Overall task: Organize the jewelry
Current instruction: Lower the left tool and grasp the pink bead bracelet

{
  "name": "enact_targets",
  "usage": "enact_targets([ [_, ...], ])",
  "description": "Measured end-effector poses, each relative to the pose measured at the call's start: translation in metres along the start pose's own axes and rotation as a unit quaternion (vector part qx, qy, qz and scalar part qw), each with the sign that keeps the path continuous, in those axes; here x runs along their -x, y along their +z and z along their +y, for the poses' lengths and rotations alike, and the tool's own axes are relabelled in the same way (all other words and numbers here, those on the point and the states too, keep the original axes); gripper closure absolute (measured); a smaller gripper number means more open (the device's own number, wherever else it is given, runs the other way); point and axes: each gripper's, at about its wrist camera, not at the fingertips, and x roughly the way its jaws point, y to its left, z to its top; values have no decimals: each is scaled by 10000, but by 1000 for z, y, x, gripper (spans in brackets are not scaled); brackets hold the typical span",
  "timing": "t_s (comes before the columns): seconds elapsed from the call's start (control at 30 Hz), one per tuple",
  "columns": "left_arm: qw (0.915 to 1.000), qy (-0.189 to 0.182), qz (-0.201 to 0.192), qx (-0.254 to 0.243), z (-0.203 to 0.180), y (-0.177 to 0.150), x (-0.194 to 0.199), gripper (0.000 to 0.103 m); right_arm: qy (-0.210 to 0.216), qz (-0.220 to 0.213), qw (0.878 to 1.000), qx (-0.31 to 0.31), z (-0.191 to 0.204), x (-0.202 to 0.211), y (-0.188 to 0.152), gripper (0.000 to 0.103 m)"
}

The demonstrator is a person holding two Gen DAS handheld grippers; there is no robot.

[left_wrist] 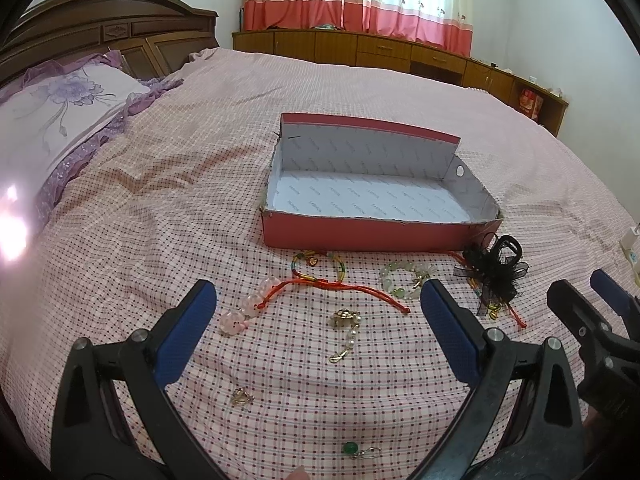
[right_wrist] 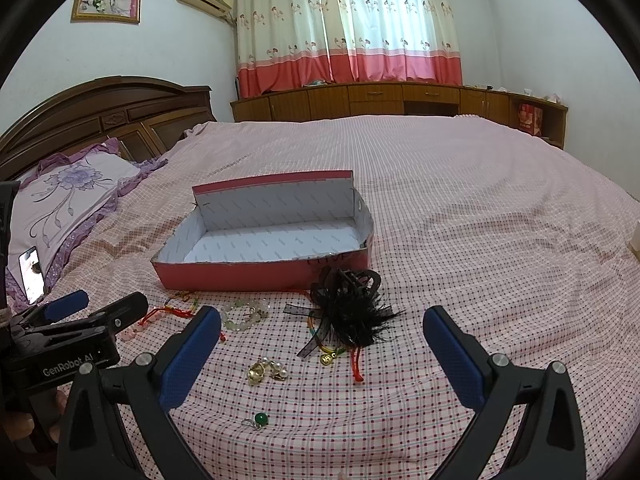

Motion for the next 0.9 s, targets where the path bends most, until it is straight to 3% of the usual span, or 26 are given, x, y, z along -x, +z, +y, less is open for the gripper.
enact_targets([
  [0.37, 9996, 283, -16, -95, 30, 4, -6, 8, -109, 60, 9999, -21, -6, -7, 3, 0],
  [0.63, 9985, 460, 304, 62, 64, -3, -24, 9, -241, 226, 9994, -78, -15, -16, 0, 0],
  [0.9, 9967, 240, 775, 99, 73, -9, -48, 34, -302, 449, 9984, -174, -22, -30, -4, 0],
])
